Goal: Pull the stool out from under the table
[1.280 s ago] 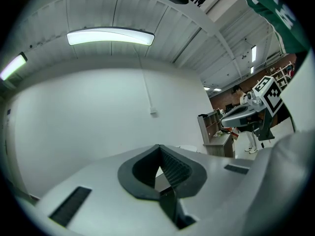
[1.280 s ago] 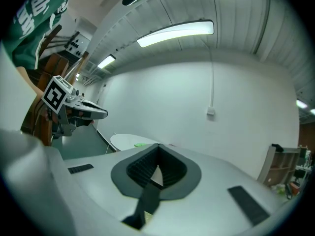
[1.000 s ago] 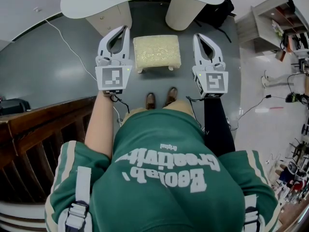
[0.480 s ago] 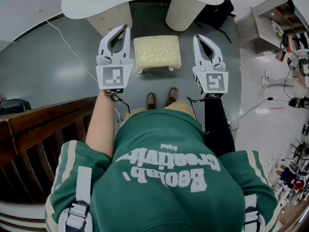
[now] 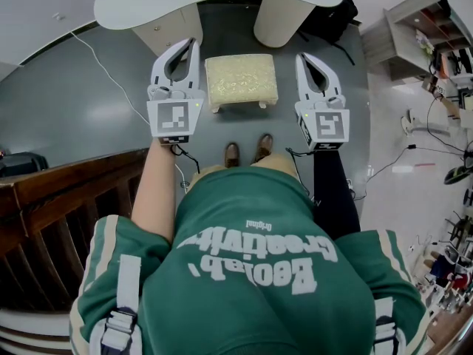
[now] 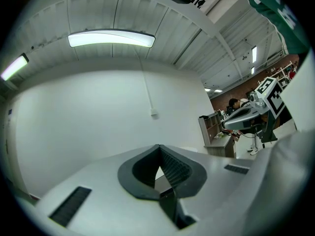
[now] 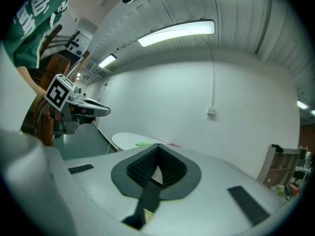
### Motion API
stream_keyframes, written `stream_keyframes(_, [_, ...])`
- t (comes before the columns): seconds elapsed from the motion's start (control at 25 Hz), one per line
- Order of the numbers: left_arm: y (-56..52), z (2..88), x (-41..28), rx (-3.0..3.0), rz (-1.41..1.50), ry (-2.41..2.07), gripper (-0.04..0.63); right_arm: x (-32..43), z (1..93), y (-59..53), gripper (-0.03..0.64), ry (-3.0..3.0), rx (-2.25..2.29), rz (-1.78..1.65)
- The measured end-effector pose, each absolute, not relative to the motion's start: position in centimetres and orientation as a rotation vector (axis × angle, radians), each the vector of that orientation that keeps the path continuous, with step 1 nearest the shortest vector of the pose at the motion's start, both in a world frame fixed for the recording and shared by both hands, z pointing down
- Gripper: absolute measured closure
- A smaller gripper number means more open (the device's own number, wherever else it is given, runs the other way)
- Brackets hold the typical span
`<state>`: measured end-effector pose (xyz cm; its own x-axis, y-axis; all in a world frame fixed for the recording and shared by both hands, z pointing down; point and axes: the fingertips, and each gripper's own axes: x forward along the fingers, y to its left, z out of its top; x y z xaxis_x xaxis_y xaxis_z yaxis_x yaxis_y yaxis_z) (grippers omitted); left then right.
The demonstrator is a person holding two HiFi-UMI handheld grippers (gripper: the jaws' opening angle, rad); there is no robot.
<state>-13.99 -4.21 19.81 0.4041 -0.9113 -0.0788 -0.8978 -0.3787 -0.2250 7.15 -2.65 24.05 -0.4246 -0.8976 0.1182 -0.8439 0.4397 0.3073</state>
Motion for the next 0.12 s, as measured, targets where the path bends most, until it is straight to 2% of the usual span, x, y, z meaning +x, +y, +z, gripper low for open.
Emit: stream_keyframes(0.12, [-4.20, 19.85, -13.92, -2.433, -0.081, 1.597, 0.581, 7.32, 24.09, -2.58, 0.612, -2.427, 1.511, -0.289])
